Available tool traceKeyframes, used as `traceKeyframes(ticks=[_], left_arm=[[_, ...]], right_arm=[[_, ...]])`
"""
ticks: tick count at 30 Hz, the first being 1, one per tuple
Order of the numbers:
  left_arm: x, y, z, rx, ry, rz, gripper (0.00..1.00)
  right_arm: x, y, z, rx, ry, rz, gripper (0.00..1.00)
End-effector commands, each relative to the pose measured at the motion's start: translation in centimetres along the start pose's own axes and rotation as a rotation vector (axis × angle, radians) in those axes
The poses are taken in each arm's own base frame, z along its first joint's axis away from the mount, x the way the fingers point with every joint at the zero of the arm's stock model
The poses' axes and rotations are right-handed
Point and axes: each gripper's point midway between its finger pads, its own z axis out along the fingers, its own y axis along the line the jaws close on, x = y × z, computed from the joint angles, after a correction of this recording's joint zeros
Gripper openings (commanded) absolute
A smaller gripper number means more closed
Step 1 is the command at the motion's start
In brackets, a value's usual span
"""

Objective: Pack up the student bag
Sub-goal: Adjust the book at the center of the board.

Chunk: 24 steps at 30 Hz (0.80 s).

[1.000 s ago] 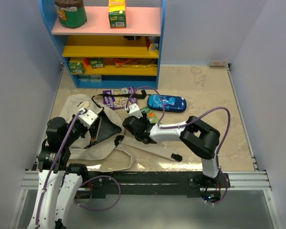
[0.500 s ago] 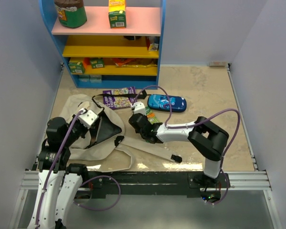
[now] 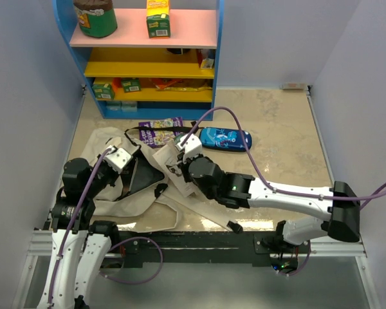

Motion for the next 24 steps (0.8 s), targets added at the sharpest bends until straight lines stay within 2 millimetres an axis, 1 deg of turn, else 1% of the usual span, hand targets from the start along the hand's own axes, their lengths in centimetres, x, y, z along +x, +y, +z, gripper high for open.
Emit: traceKeyframes(ticks=[1, 3, 5, 7, 9, 11, 12, 13, 14, 15, 17, 18, 19, 21, 22, 23, 24], left_arm=[[-4.5, 0.9, -2.1, -0.065, -0.187, 0.044, 0.0], [-4.6, 1.0, -2.2, -0.071, -0.194, 0.039, 0.0], [-4.6, 1.0, -2.1, -0.069, -0.19, 0.034, 0.0], [-4.6, 1.0, -2.1, -0.072, -0.19, 0.027, 0.0], [-4.7, 1.2, -2.2, -0.082, -0.194, 0.019, 0.0], [-4.9, 1.3, -2.1, -0.088, -0.199, 0.013, 0.0], [-4.9, 1.5, -2.2, -0.095, -0.2, 0.008, 0.0], [-5.1, 1.5, -2.3, -0.101, -0.204, 0.007, 0.0], [-5.2, 1.7, -2.3, -0.109, -0.208, 0.006, 0.0], [-5.3, 1.9, -2.4, -0.121, -0.21, 0.0, 0.0], [-5.4, 2.1, -2.4, -0.13, -0.215, -0.004, 0.0], [-5.6, 2.3, -2.5, -0.138, -0.221, -0.009, 0.0], [-5.7, 2.3, -2.5, -0.138, -0.222, -0.01, 0.0], [-5.9, 2.3, -2.6, -0.136, -0.227, -0.008, 0.0], [-5.9, 2.2, -2.7, -0.132, -0.227, -0.009, 0.0], [-5.8, 2.1, -2.7, -0.126, -0.225, -0.008, 0.0], [-5.8, 1.8, -2.6, -0.114, -0.226, -0.007, 0.0]], right_arm=[[-8.5, -0.7, -3.3, 0.032, -0.183, -0.023, 0.0], [-10.7, -0.8, -4.3, 0.026, -0.211, -0.021, 0.0], [-11.7, -0.6, -5.2, 0.004, -0.218, -0.018, 0.0], [-13.0, 0.0, -5.9, -0.047, -0.245, 0.028, 0.0], [-13.2, 0.6, -6.4, -0.097, -0.254, 0.078, 0.0], [-13.2, 2.4, -6.7, -0.196, -0.273, 0.118, 0.0], [-11.9, 3.1, -6.5, -0.237, -0.256, 0.13, 0.0], [-12.2, 4.2, -6.6, -0.295, -0.278, 0.157, 0.0], [-11.8, 4.6, -6.4, -0.32, -0.275, 0.167, 0.0], [-10.7, 5.4, -6.1, -0.352, -0.257, 0.176, 0.0], [-9.5, 7.2, -5.2, -0.43, -0.241, 0.186, 0.0], [-7.9, 7.6, -4.5, -0.446, -0.213, 0.198, 0.0], [-7.1, 8.1, -3.4, -0.466, -0.209, 0.214, 0.0], [-5.0, 7.9, -1.5, -0.491, -0.162, 0.226, 0.0], [-5.1, 8.0, -1.0, -0.507, -0.179, 0.232, 0.0], [-3.6, 8.2, 0.6, -0.501, -0.147, 0.215, 0.0], [-3.8, 9.1, 0.7, -0.547, -0.162, 0.194, 0.0]])
